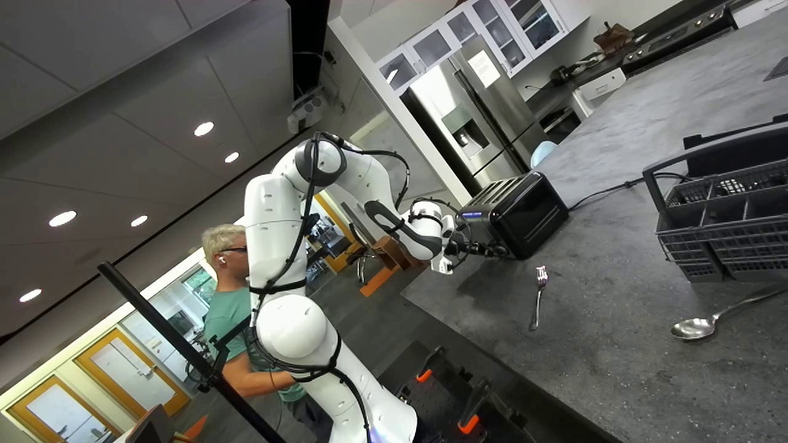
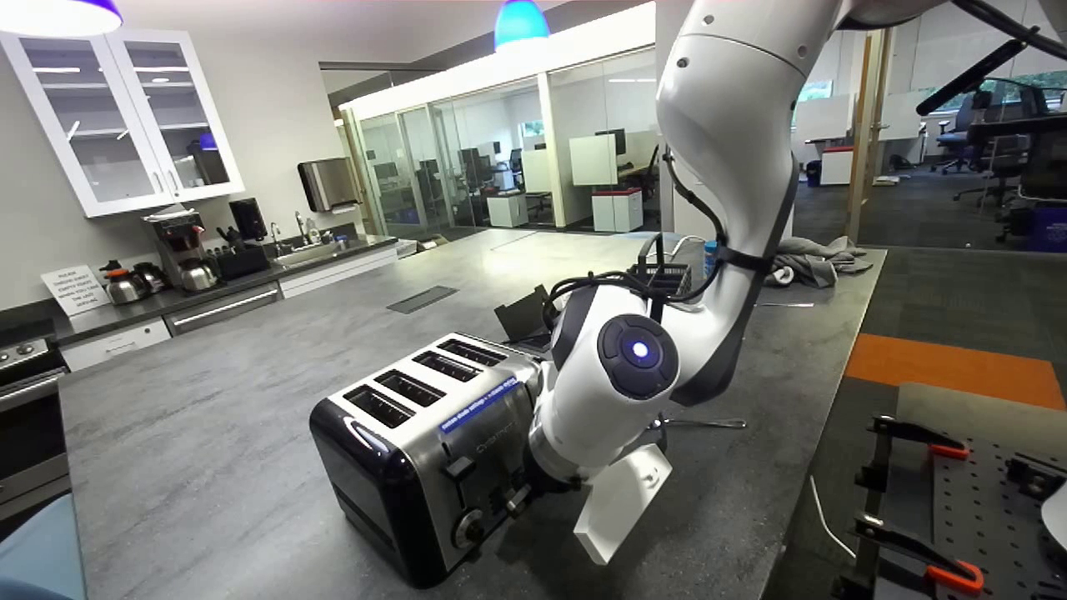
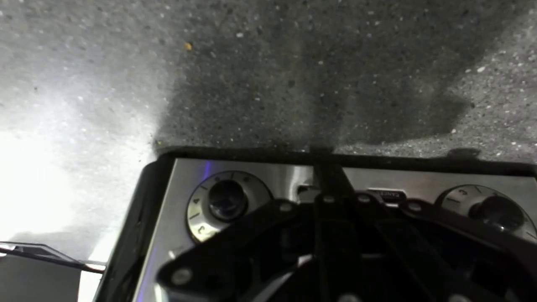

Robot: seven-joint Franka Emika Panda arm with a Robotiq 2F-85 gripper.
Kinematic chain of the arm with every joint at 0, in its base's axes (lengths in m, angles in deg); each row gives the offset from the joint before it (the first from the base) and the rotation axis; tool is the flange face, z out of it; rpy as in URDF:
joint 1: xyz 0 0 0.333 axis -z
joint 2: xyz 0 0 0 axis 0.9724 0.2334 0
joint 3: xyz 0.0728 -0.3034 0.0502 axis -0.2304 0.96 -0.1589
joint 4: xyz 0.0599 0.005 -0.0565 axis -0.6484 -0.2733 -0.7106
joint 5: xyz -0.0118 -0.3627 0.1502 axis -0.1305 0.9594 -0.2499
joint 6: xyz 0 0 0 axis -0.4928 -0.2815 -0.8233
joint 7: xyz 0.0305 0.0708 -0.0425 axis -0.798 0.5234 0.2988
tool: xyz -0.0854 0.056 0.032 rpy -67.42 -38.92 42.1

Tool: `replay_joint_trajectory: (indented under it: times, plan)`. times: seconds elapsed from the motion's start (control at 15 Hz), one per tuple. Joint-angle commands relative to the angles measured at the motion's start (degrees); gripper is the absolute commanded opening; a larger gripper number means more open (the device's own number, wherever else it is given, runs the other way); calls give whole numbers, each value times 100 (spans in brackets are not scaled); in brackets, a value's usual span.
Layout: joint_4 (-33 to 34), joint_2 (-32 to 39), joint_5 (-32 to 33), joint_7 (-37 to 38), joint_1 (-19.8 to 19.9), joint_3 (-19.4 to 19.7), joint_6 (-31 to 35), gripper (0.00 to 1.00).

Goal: Push the right lever on the toaster upwards

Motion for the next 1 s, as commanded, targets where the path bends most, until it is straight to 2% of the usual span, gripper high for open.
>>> replay_joint_trajectory:
  times: [0.0,0.6,0.93]
  plan:
    - [119,113,46,10,-38,54,-146,0]
    - [204,178,326,261,-86,86,-269,0]
    - [117,112,149,81,-80,72,-296,0]
